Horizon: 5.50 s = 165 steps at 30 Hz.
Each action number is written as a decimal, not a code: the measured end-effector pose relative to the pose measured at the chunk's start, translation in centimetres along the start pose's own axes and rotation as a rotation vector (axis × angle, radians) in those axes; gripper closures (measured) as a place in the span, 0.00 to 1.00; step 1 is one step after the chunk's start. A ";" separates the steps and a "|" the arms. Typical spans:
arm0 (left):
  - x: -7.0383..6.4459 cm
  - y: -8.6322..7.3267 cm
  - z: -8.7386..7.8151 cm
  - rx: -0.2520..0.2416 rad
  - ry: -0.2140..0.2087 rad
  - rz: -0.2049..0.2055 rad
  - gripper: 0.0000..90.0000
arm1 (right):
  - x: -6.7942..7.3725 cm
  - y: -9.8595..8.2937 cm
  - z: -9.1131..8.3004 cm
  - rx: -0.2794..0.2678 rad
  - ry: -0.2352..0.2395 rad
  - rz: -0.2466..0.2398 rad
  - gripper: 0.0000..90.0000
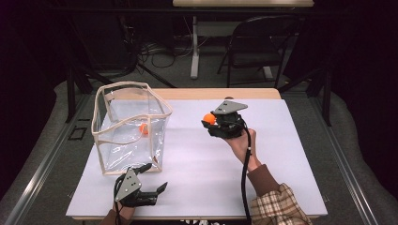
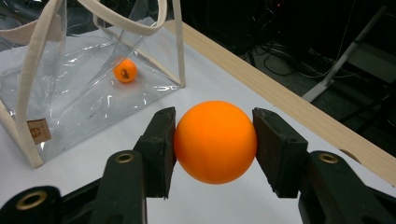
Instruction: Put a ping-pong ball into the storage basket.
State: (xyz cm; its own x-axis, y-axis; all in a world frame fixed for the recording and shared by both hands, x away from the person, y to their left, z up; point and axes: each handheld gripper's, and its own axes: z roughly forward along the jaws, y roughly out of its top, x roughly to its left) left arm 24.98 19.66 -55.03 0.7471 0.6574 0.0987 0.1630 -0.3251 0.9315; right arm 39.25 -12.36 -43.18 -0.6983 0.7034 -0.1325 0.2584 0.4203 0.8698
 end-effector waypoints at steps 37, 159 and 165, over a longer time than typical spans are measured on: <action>0.0 0.0 0.0 -0.005 -0.005 0.000 0.18 | 0.5 2.9 1.3 -0.036 0.023 -0.006 0.57; 0.1 0.0 0.1 -0.009 -0.014 -0.003 0.18 | 5.0 12.1 6.4 -0.079 0.125 -0.077 0.57; 0.0 0.1 0.1 -0.010 -0.014 0.000 0.18 | 5.4 12.3 6.7 -0.078 0.131 -0.081 0.57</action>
State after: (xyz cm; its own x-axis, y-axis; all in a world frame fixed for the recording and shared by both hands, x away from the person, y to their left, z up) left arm 25.04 19.57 -54.97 0.7558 0.6480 0.0941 0.1566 -0.3184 0.9349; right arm 43.14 0.42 -36.42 -0.7969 0.5863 -0.1455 0.1484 0.4235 0.8936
